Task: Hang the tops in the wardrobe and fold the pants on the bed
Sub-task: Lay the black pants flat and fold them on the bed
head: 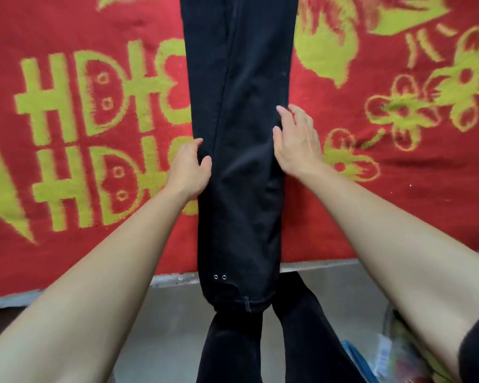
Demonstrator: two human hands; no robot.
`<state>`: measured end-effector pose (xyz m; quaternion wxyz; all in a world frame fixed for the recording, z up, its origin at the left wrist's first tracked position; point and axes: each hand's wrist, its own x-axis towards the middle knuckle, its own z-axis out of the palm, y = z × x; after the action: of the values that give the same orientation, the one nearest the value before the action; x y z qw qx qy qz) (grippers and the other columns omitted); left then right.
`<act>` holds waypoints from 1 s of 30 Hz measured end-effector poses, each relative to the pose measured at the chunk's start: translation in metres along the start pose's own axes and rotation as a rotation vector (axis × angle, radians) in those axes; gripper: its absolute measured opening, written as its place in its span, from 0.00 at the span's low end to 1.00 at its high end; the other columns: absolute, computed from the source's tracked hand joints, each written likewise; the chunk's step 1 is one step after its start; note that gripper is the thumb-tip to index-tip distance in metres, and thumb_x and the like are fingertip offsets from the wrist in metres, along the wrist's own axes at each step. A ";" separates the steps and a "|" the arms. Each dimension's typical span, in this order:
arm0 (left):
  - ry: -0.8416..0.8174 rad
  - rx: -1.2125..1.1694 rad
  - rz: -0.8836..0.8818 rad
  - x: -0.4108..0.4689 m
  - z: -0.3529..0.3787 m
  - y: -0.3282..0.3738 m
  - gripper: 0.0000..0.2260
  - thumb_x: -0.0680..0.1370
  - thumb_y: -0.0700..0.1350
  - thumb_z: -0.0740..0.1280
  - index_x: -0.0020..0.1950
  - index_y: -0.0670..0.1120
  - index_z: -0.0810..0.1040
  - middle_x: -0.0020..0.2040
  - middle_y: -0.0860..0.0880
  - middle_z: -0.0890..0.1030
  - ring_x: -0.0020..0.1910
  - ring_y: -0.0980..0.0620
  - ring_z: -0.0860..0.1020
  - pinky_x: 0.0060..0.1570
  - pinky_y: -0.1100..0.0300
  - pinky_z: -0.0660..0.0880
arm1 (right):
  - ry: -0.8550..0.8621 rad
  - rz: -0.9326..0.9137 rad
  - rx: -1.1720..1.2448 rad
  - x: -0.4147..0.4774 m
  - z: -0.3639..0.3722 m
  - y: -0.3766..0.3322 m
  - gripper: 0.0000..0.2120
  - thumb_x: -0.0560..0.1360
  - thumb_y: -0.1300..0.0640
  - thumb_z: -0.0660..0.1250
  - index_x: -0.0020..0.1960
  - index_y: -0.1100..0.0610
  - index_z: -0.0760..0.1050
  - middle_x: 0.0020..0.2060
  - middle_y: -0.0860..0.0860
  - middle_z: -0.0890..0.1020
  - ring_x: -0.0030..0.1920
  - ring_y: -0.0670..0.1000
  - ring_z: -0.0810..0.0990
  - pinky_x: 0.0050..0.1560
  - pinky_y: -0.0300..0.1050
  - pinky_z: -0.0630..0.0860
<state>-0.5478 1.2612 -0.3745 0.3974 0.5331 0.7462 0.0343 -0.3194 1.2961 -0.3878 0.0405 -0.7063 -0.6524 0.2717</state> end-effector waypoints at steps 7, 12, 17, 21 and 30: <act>0.016 -0.076 -0.038 0.089 -0.035 0.059 0.20 0.80 0.48 0.63 0.72 0.45 0.71 0.68 0.47 0.75 0.67 0.48 0.73 0.68 0.53 0.69 | -0.118 0.012 0.110 0.130 -0.046 -0.032 0.23 0.83 0.52 0.56 0.77 0.55 0.62 0.72 0.55 0.68 0.71 0.57 0.68 0.69 0.51 0.65; -0.057 -0.227 -0.027 0.142 -0.035 0.069 0.15 0.77 0.54 0.70 0.58 0.47 0.82 0.54 0.53 0.82 0.54 0.55 0.78 0.57 0.61 0.73 | -0.029 0.069 0.232 0.220 -0.055 -0.061 0.18 0.82 0.53 0.59 0.71 0.53 0.71 0.65 0.49 0.77 0.66 0.50 0.74 0.60 0.39 0.68; -0.141 -0.445 -0.039 0.164 -0.022 0.056 0.13 0.74 0.54 0.74 0.53 0.47 0.84 0.48 0.53 0.83 0.49 0.62 0.80 0.45 0.68 0.71 | 0.042 0.117 0.325 0.273 -0.028 -0.082 0.16 0.79 0.45 0.63 0.62 0.52 0.77 0.56 0.45 0.79 0.53 0.45 0.75 0.48 0.36 0.66; -0.232 -0.484 -0.023 0.170 -0.028 0.049 0.15 0.74 0.54 0.74 0.55 0.46 0.83 0.48 0.49 0.82 0.43 0.56 0.79 0.43 0.64 0.74 | 0.126 0.220 0.277 0.287 -0.021 -0.095 0.18 0.72 0.43 0.67 0.55 0.54 0.80 0.44 0.46 0.79 0.44 0.47 0.76 0.41 0.38 0.70; -0.263 -0.531 -0.075 0.157 -0.040 0.058 0.16 0.73 0.56 0.75 0.56 0.49 0.83 0.61 0.37 0.78 0.63 0.41 0.77 0.55 0.54 0.78 | 0.039 0.289 0.299 0.278 -0.056 -0.120 0.07 0.73 0.53 0.65 0.43 0.56 0.78 0.44 0.54 0.85 0.45 0.54 0.85 0.50 0.49 0.83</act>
<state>-0.5471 1.4304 -0.4070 0.6171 0.3823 0.6725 0.1443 -0.4024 1.5926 -0.3828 0.1182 -0.7838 -0.4959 0.3548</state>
